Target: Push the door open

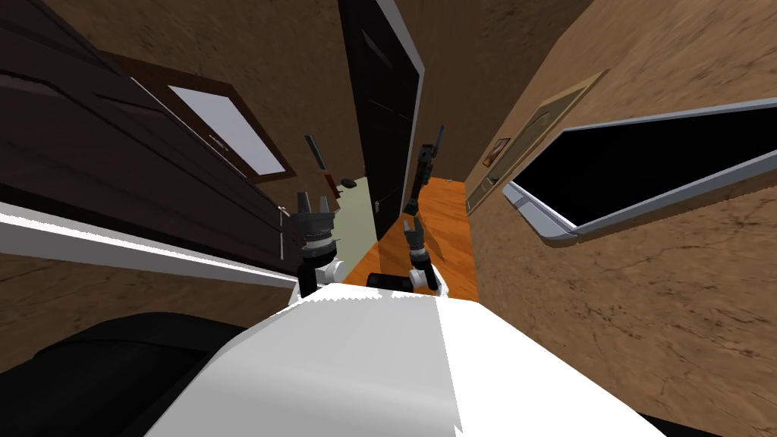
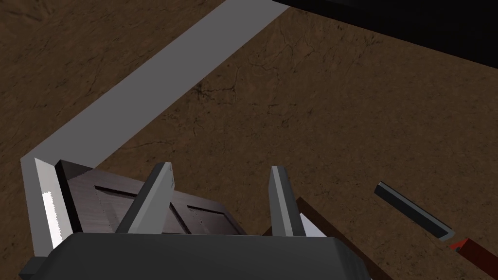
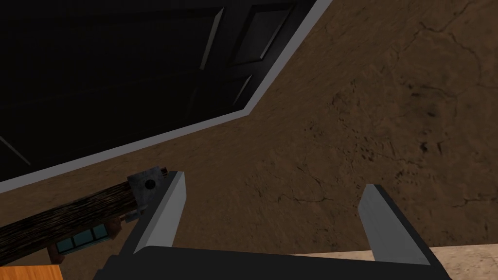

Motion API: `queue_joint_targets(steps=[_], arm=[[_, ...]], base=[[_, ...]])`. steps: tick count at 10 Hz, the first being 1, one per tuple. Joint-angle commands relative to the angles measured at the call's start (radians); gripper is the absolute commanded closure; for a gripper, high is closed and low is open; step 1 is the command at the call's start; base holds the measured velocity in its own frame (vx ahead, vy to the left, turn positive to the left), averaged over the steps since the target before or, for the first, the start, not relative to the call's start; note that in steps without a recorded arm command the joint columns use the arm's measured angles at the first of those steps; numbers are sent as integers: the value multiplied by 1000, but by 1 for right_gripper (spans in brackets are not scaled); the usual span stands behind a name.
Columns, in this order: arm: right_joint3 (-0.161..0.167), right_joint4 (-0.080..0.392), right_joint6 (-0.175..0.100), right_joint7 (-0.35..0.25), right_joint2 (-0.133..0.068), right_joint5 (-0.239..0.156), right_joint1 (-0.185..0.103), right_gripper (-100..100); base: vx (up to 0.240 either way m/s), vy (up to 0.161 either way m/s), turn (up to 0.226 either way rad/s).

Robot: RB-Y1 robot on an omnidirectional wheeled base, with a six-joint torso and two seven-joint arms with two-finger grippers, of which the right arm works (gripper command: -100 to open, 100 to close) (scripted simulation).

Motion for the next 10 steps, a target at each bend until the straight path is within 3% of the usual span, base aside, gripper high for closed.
queue_joint_targets(steps=[1,10], arm=[[30,33,2,-3,-5,1,-13,-100],[149,205,-12,-15,-14,3,-79,-100]], base=[[165,-13,-9],[128,-7,-8]])
